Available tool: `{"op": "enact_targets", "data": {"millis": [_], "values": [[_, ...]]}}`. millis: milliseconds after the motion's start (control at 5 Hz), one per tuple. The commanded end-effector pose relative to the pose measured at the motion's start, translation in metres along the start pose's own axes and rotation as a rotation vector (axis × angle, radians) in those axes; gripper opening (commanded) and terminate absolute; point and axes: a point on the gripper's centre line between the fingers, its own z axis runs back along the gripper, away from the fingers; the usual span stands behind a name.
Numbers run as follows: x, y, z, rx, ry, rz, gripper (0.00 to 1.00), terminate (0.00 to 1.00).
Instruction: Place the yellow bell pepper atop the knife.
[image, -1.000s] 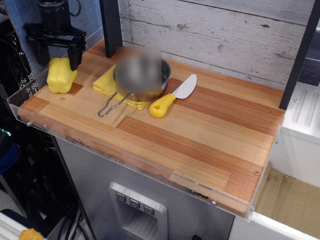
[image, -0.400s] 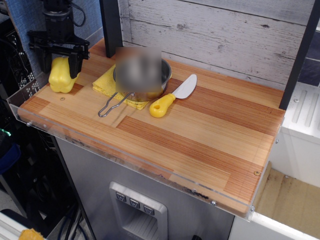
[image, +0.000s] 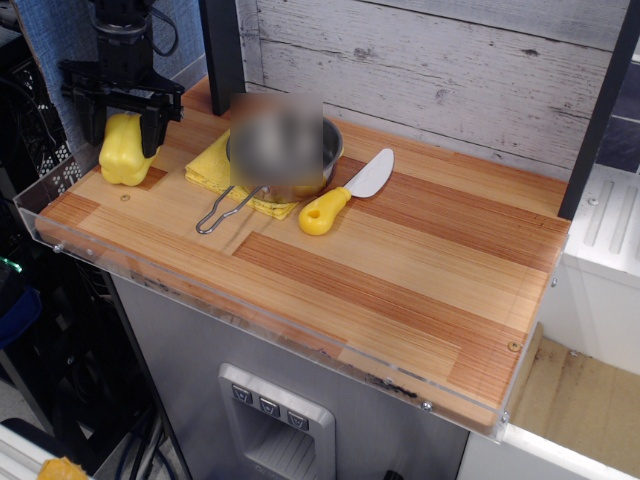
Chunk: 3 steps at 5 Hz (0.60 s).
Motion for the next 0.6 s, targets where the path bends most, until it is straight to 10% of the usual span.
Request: {"op": "enact_targets", "data": {"millis": [0,400], "values": [[-0.016,-0.003,0.075,0.004,-0.140,0.028,0.00,0.00],[-0.032,-0.076,0.143,-0.005,-0.179,-0.112,0.00,0.00]]}}
